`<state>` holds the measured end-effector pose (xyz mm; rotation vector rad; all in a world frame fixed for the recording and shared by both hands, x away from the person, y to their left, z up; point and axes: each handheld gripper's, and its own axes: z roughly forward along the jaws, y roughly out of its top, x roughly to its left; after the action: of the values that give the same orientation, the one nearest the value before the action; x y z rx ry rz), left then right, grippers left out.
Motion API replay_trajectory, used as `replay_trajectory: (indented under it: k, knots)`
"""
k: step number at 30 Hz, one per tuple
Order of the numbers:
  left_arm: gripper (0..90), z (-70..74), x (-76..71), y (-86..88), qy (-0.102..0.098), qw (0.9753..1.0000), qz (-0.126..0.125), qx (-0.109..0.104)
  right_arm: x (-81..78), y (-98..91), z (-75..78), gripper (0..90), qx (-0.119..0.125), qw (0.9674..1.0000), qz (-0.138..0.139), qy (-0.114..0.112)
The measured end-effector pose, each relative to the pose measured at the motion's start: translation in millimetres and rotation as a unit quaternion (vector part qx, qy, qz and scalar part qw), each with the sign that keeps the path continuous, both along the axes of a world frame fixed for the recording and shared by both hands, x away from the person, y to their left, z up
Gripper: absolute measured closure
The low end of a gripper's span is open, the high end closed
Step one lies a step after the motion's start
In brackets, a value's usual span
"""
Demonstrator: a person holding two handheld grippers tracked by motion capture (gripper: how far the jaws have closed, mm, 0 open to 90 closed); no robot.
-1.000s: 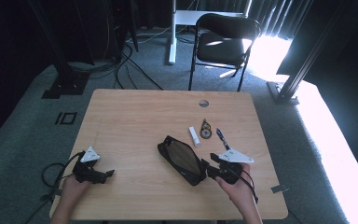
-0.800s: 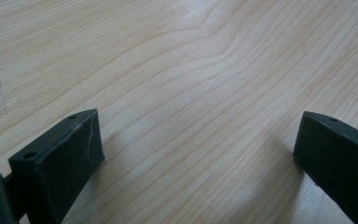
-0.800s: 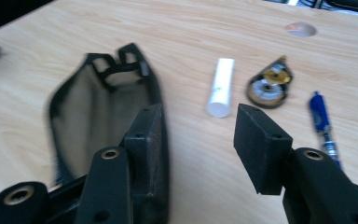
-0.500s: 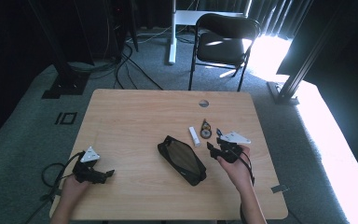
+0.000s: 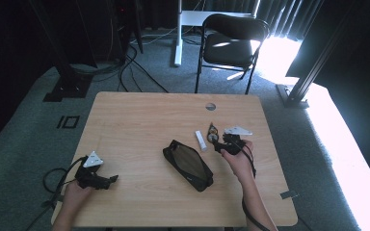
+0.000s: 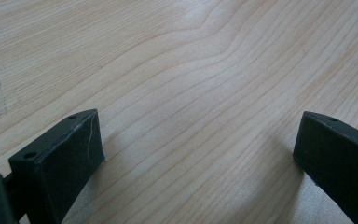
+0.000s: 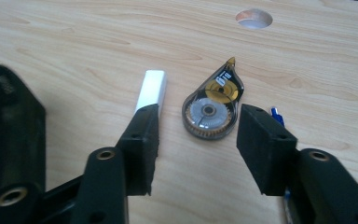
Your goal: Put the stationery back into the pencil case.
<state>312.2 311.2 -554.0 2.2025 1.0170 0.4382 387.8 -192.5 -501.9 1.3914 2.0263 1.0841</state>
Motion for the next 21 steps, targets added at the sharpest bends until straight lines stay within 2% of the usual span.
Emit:
replay_trajectory:
  k: [14,21]
  knots:
    - [1.6,0.1,0.0,0.0,0.000,1.0000,0.000,0.001,36.5,7.8,-5.6,45.9,-0.002,0.9998,-0.012,0.014]
    - [1.6,0.0,0.0,0.0,0.000,1.0000,0.000,0.000,56.5,11.1,-11.0,42.5,-0.002,0.9990,-0.025,0.037]
